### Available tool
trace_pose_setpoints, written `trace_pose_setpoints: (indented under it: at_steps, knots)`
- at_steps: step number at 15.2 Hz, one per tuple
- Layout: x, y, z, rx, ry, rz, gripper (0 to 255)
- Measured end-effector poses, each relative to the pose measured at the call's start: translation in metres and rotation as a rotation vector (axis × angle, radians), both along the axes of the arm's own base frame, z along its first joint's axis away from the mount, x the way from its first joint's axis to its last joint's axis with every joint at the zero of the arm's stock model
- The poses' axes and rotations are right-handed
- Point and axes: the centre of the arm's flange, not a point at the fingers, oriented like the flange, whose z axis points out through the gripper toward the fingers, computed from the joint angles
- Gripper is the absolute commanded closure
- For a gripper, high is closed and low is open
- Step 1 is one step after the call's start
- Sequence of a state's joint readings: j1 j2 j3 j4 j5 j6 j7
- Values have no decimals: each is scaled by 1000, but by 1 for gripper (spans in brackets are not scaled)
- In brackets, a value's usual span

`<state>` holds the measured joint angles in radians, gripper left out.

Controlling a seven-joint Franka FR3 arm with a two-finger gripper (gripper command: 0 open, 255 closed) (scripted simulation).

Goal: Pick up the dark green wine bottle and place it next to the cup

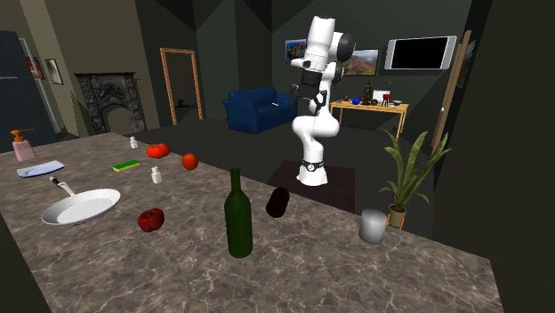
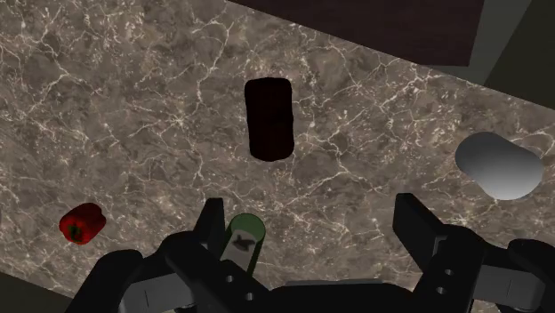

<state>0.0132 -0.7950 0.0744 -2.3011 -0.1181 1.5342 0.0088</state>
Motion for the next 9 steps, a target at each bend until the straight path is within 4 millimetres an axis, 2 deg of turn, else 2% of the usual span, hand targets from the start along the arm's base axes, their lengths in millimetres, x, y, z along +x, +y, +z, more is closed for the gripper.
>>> trace_pose_setpoints:
  at_steps: [1, 3, 9]
  knots:
    - [0, 0, 0, 0, 0, 0, 0]
    - [14, -8, -5, 7, -2, -8, 0]
    - [77, -38, -28, 43, -17, -45, 0]
